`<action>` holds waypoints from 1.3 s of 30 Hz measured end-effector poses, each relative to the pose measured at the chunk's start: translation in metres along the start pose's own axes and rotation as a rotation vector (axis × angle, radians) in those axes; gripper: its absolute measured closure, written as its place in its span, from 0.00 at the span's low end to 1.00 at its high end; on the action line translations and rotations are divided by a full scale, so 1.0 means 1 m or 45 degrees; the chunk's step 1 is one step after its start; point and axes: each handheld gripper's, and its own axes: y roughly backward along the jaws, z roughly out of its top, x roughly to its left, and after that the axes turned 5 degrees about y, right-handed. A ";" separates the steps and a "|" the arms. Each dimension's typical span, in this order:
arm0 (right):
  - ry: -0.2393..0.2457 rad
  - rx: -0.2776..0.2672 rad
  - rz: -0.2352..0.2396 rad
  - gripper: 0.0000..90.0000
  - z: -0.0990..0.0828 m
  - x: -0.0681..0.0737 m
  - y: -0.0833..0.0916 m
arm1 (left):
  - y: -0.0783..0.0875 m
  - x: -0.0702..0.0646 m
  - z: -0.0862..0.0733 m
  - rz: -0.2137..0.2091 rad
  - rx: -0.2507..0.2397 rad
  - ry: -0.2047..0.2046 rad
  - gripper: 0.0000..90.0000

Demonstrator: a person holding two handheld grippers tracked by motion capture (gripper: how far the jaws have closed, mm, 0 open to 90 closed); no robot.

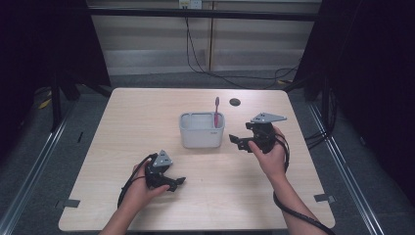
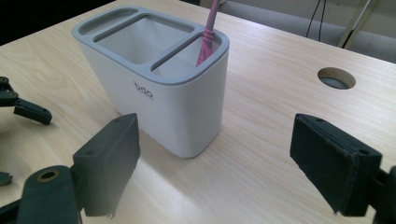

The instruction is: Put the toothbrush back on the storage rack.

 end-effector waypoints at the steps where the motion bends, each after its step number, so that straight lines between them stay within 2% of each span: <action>1: 0.000 0.001 0.005 0.18 -0.001 0.000 0.000 | 0.000 0.000 0.000 0.001 0.001 -0.002 0.17; 25: -0.008 0.056 0.049 0.18 -0.027 -0.006 0.002 | 0.000 0.000 0.000 0.000 0.001 -0.002 0.17; 39: 0.010 0.081 0.069 0.18 -0.038 -0.006 0.004 | 0.000 0.000 0.000 0.001 0.001 -0.003 0.17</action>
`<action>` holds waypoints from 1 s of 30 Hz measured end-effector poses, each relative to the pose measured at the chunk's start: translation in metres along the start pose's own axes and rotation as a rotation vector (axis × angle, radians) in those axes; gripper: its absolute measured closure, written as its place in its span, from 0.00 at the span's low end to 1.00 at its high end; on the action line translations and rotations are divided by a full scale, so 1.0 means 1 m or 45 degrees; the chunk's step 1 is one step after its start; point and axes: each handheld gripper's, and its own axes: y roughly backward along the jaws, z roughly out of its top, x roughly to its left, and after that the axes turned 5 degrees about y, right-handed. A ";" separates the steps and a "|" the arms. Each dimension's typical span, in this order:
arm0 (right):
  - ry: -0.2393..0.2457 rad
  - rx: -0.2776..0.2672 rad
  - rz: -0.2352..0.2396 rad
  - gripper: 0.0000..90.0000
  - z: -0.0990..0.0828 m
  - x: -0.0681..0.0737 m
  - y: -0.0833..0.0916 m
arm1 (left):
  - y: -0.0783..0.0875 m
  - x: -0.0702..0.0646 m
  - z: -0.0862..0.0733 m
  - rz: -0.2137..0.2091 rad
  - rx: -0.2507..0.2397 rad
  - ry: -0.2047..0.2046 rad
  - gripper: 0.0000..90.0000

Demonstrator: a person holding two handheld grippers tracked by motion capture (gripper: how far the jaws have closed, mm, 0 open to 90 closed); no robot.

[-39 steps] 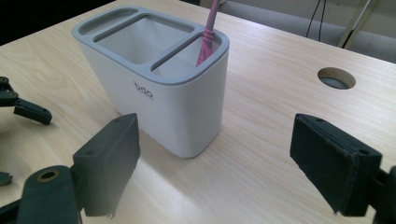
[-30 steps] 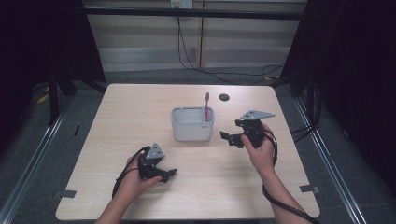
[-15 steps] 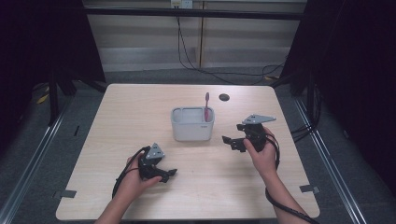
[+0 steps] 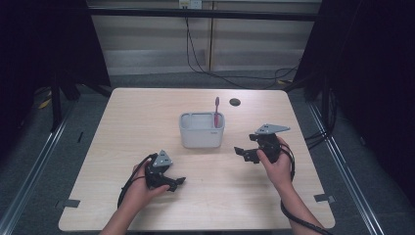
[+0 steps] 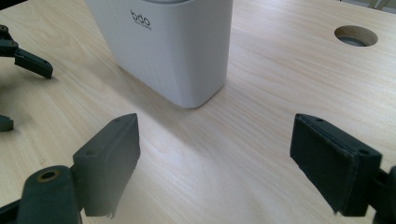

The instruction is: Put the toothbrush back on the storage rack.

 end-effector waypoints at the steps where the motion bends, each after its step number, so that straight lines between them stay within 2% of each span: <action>1: 0.004 0.004 0.002 0.18 -0.001 0.000 0.000 | 0.000 0.000 0.000 0.000 0.000 0.001 0.17; 30: 0.005 0.061 0.017 0.18 -0.031 -0.008 0.015 | 0.000 0.000 0.000 -0.001 0.001 0.001 0.17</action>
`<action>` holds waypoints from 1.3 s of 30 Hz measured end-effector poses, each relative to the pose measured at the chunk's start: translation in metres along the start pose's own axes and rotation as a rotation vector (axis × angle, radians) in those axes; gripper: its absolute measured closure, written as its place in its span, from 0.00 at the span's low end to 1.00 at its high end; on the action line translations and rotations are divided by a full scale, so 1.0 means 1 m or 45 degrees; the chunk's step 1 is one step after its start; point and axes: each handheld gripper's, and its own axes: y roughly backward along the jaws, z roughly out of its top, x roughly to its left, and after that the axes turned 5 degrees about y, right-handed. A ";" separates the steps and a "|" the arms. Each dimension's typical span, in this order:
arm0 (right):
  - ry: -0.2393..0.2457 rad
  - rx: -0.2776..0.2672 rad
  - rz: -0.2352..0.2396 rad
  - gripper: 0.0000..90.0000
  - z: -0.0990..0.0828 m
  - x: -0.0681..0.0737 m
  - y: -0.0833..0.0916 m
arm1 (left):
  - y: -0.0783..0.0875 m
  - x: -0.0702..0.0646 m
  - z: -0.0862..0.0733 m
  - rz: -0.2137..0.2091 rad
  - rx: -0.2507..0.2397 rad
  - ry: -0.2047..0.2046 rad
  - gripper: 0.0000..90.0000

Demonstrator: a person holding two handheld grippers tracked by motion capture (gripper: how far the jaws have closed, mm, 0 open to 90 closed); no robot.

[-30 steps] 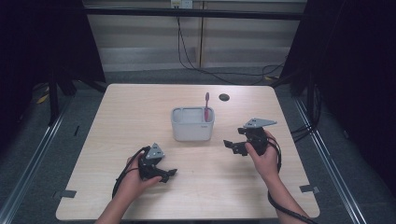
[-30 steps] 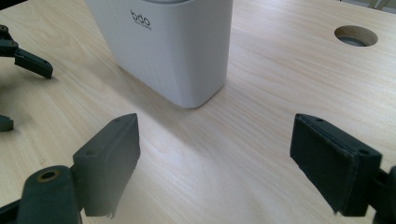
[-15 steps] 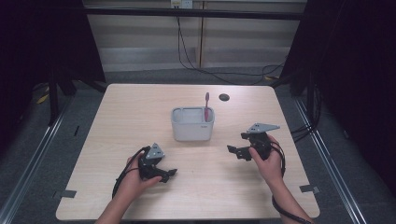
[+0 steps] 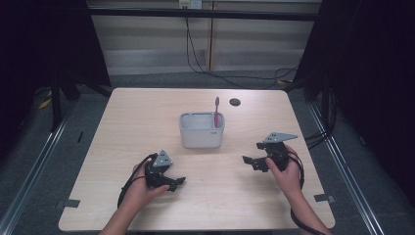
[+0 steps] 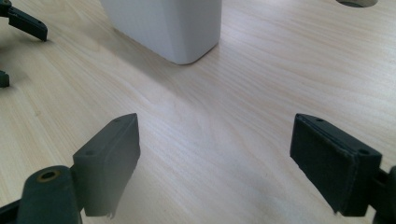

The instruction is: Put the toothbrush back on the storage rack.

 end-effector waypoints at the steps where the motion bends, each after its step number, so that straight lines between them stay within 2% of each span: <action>1: 0.000 0.001 0.001 0.18 -0.001 0.000 0.000 | 0.000 0.000 0.000 0.000 0.000 0.000 0.17; 5: 0.014 0.013 0.003 0.18 -0.006 -0.001 0.002 | 0.000 0.000 0.000 0.000 -0.002 0.002 0.17; 25: 0.001 0.038 -0.019 0.18 -0.026 -0.008 0.006 | 0.000 0.000 0.000 0.001 -0.001 0.001 0.17; 32: 0.041 0.064 -0.015 0.18 -0.029 -0.007 0.005 | 0.000 0.000 0.000 0.001 -0.001 -0.001 0.18; 39: 0.050 0.089 -0.021 0.18 -0.033 -0.007 0.004 | 0.000 0.000 0.000 0.000 0.000 0.000 0.17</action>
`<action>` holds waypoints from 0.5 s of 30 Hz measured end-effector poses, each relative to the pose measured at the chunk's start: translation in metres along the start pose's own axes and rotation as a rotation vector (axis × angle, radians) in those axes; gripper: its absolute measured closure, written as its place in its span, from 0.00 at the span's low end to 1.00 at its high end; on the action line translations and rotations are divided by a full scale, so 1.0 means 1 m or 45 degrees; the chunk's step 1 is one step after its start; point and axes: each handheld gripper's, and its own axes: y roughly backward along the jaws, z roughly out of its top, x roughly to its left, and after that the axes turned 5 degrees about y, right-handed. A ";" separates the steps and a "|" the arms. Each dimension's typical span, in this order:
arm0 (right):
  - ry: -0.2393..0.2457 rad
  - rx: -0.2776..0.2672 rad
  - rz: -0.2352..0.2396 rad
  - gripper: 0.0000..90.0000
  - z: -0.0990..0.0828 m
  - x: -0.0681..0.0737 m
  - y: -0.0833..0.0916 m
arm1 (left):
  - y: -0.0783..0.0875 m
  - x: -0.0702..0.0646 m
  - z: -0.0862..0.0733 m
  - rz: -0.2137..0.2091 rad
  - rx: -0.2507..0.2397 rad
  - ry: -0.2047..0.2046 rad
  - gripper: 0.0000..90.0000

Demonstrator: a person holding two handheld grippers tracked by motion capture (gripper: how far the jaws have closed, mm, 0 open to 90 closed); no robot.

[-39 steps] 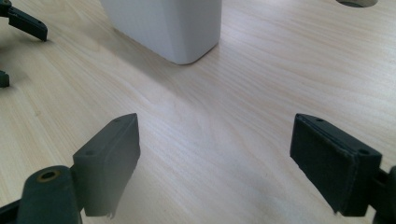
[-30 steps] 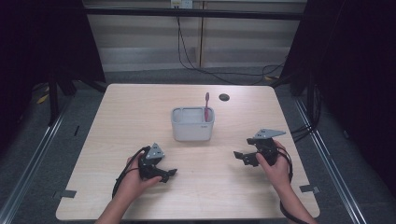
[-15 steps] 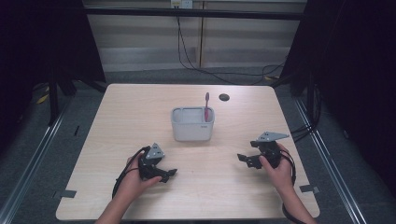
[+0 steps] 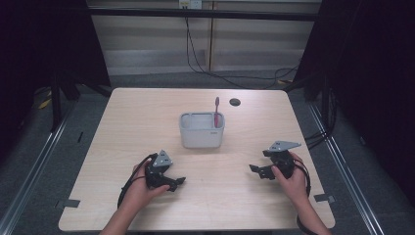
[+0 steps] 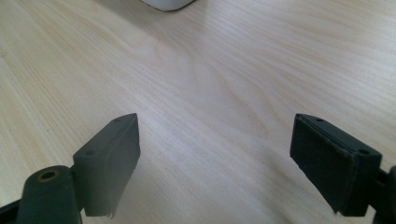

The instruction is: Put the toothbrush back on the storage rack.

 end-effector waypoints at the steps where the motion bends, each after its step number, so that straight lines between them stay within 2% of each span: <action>1: 0.001 0.002 -0.001 0.18 0.000 0.000 0.000 | 0.000 0.000 0.000 0.001 0.000 -0.001 0.17; 12: 0.000 0.004 -0.011 0.18 -0.004 -0.001 0.000 | 0.000 0.000 0.000 0.000 0.000 0.000 0.17; 15: 0.017 0.007 -0.013 0.18 -0.005 -0.001 -0.001 | 0.000 0.000 0.000 0.001 0.000 -0.001 0.17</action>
